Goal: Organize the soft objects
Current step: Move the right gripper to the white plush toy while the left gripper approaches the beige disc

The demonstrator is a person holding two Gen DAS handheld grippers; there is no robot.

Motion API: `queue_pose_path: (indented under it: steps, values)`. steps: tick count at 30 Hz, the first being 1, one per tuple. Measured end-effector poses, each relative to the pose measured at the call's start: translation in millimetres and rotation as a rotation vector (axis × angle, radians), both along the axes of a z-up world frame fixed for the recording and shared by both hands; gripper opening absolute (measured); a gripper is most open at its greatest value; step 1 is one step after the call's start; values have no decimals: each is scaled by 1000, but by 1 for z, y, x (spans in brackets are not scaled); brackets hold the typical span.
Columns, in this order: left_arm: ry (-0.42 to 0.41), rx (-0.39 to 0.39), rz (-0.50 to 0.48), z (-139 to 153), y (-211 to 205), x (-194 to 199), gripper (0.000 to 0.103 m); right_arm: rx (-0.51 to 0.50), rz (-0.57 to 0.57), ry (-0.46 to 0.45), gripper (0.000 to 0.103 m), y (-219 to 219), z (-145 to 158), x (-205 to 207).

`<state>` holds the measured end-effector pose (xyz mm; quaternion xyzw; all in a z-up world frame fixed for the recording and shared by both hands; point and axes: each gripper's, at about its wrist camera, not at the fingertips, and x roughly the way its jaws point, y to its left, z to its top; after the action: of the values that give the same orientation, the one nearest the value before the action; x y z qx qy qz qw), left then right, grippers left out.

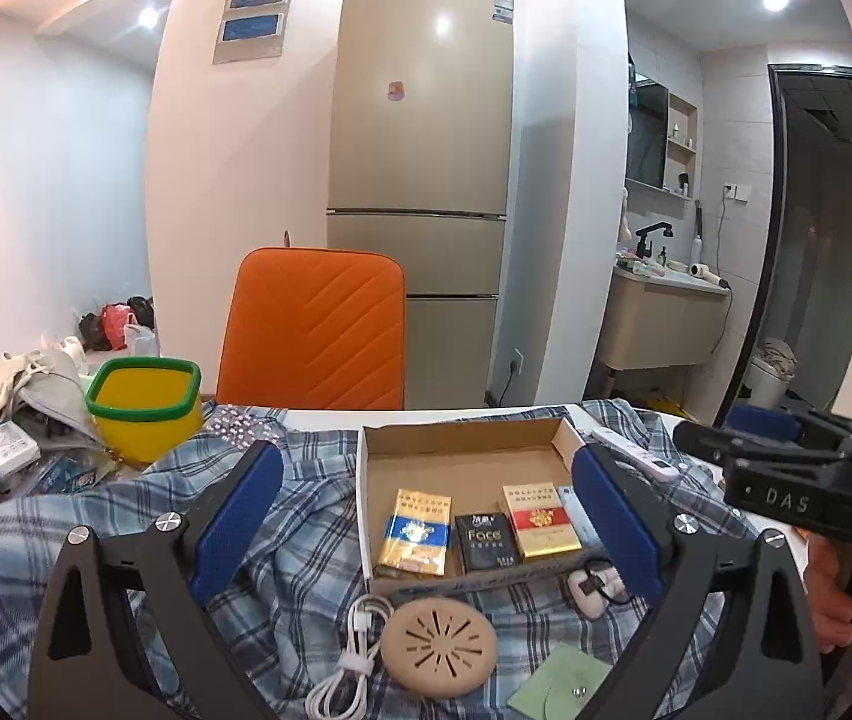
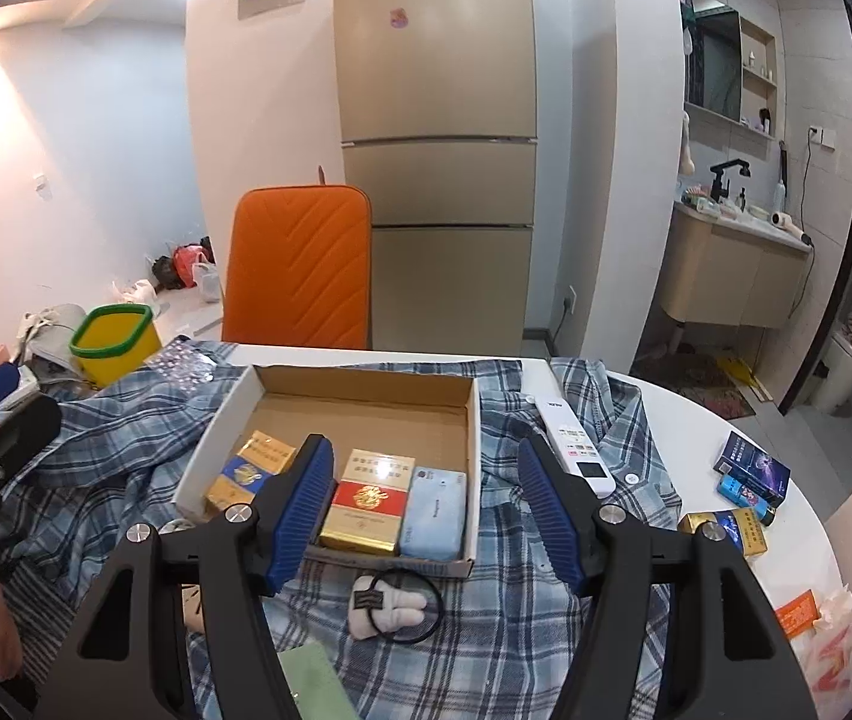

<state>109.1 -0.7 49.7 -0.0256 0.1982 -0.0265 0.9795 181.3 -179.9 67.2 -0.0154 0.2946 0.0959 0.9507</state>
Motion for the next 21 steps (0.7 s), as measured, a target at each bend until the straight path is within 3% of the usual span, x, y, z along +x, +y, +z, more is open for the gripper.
queue_pose_path:
  steps: [3, 8, 10, 12, 21]
  values:
    - [-3, 13, 1, -8, -3, -7, 97, -27, -2, -19, 73, 4, -1, -11]
    - [24, 12, -4, -23, -2, -11, 97, -36, -3, -10, 74, 6, -10, -20]
    - [20, 22, 9, -29, -4, -12, 102, -26, -2, -23, 78, 6, -14, -23]
    - [12, 35, 14, -35, -6, -13, 102, -4, -6, -48, 88, 4, -18, -27]
    - [-2, 91, -7, -63, -18, -12, 102, -7, -30, -22, 88, 0, -41, -20]
